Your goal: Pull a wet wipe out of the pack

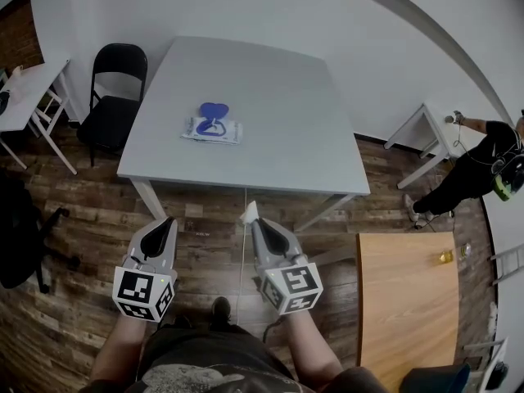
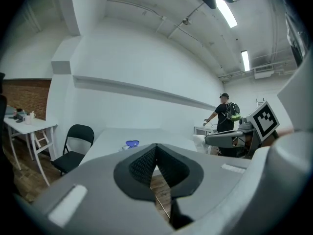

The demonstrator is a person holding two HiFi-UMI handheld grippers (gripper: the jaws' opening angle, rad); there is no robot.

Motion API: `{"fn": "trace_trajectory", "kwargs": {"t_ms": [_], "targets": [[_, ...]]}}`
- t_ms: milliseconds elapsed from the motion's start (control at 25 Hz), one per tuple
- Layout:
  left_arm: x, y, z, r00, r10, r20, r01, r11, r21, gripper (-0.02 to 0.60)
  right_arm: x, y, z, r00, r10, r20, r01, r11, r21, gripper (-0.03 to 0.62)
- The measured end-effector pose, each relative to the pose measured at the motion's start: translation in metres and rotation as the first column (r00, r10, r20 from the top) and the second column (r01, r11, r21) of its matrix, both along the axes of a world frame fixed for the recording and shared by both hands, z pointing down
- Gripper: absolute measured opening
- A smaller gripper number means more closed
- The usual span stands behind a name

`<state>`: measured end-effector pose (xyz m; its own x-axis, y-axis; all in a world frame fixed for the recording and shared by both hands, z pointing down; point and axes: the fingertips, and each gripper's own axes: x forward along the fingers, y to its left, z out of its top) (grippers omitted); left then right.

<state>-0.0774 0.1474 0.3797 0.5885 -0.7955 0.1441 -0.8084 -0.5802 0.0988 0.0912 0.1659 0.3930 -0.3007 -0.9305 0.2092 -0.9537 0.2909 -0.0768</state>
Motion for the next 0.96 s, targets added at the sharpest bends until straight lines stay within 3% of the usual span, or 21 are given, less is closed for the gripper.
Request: {"fn": "trace_trajectory", "kwargs": {"t_ms": [400, 960], "targets": [[-0.048, 0.021, 0.006, 0.999, 0.035, -0.018, -0.035, 0.999, -0.023, 0.018, -0.050, 0.036, -0.002, 0.999, 0.023, -0.034, -0.022, 1.000, 0.004, -0.002], [-0.069, 0.034, 0.006, 0.997, 0.067, -0.027, -0.068, 0.997, -0.027, 0.018, -0.073, 0.052, -0.001, 0.997, 0.031, -0.072, -0.032, 0.999, -0.012, -0.003]]}}
